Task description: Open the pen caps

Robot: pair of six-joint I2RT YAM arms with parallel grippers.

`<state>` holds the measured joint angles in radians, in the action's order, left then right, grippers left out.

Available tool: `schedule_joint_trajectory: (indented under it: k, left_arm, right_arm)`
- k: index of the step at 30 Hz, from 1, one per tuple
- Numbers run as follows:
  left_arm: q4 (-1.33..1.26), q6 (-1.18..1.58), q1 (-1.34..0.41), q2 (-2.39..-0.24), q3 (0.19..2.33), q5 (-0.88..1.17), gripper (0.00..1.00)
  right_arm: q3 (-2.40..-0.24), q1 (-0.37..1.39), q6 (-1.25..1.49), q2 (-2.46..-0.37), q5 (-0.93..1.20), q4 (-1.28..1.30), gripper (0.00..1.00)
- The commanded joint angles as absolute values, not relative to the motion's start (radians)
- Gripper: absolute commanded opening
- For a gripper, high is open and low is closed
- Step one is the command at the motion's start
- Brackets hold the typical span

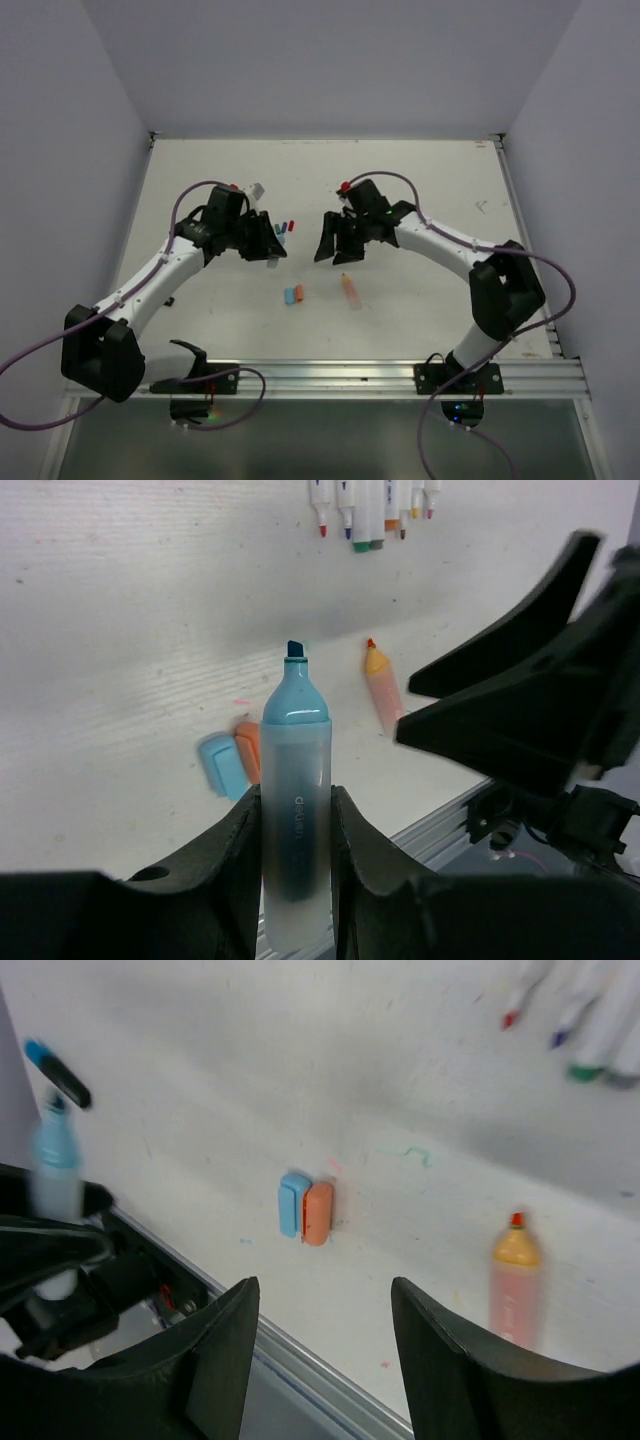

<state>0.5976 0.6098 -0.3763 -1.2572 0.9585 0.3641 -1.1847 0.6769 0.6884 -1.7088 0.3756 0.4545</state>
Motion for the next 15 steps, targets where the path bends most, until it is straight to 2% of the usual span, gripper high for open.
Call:
schedule_joint_trajectory:
  k: [1,6,15]
  left_arm:
    - [0.473,0.718,-0.417,-1.299,0.939,0.445,0.00]
    - [0.400,0.819,-0.537,-1.403,0.939,0.402,0.00]
    - [0.263,1.048,-0.658,-1.506,0.931,0.245,0.00]
  right_arm:
    - [-1.284,0.539,0.637,-1.576,0.301,0.595,0.59]
    - [-1.350,0.369,0.569,-1.514,0.294,0.750,0.58]
    - [-1.246,0.311,0.580,-1.373,0.345,0.770,0.57]
